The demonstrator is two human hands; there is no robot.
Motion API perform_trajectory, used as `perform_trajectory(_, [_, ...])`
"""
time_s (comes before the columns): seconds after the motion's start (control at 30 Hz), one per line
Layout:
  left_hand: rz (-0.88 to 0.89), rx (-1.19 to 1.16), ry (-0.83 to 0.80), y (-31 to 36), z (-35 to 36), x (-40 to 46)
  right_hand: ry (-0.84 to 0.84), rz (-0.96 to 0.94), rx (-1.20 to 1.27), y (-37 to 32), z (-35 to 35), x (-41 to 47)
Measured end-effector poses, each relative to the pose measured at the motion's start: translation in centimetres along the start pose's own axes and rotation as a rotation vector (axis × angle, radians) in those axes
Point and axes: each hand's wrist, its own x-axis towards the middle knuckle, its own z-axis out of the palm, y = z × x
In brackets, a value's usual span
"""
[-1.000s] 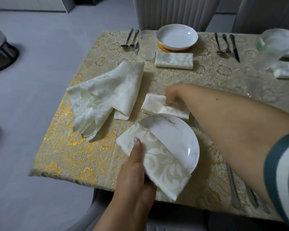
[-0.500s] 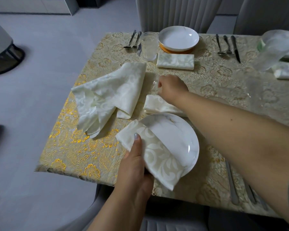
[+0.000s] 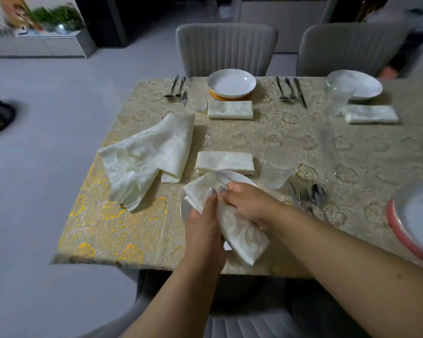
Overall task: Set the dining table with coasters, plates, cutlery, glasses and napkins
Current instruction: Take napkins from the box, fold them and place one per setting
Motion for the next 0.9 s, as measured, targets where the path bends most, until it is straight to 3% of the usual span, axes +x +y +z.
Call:
perform_trajectory(0.1, [-0.115,-0.050,-0.124,0.4,0.2,-0.5,-0.024,-0.003,0.195,0.2,-1.2,-2.1])
perform_trajectory(0.2, [-0.077,0.010,-0.200,0.4,0.2,-0.8,-0.024,0.024,0.283,0.3,-2.6,-4.1])
perform_trajectory(0.43, [0.215,0.067,-0.022,0.6,0.9,-3.3,-0.058,0.121,0.183,1.4,-4.7,-9.5])
perform_trajectory(0.53, [0.309,0.171,-0.017,0.2,1.2,-4.2,-0.026,0.065,-0.066,1.1,-4.3,-11.2])
perform_trajectory(0.6, [0.337,0.217,-0.027,0.1,1.3,-4.8,0.019,0.026,-0.201,0.8,-3.9,-11.5])
perform_trajectory(0.7, [0.261,0.215,-0.125,0.9,1.0,-5.5,0.044,0.006,-0.216,0.6,-3.9,-12.2])
perform_trajectory(0.8, [0.173,0.171,-0.205,1.9,0.4,-6.0,0.042,0.022,-0.102,0.8,-4.6,-13.2])
perform_trajectory(0.9, [0.212,0.048,-0.172,2.2,0.4,-6.9,0.151,0.075,0.329,1.5,-5.0,-14.0])
